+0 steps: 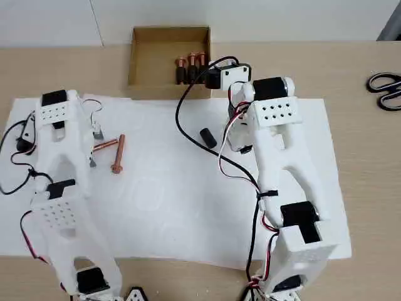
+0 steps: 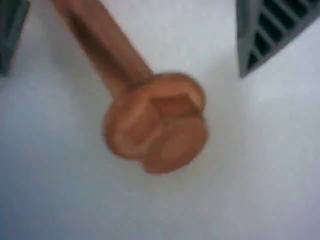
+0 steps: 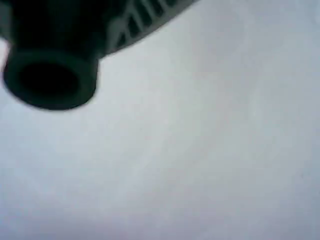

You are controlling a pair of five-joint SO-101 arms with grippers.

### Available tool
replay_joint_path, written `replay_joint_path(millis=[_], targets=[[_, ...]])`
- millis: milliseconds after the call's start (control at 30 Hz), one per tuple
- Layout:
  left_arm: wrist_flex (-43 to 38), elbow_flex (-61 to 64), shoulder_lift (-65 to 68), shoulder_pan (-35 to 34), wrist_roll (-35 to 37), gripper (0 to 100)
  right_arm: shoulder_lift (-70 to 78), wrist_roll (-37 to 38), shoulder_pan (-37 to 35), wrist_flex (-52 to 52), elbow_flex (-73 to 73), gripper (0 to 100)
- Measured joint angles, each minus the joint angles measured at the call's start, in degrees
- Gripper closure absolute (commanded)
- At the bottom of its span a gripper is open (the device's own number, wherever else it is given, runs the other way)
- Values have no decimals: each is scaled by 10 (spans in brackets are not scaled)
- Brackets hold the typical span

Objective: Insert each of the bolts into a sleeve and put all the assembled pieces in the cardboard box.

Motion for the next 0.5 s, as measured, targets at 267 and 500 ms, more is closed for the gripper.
replay_joint_path(millis=[267, 500], targets=[[3, -26, 17, 1, 1, 820, 0, -2, 0, 0, 0, 995], [11, -60, 20, 2, 0, 986, 0, -2, 0, 0, 0, 995]])
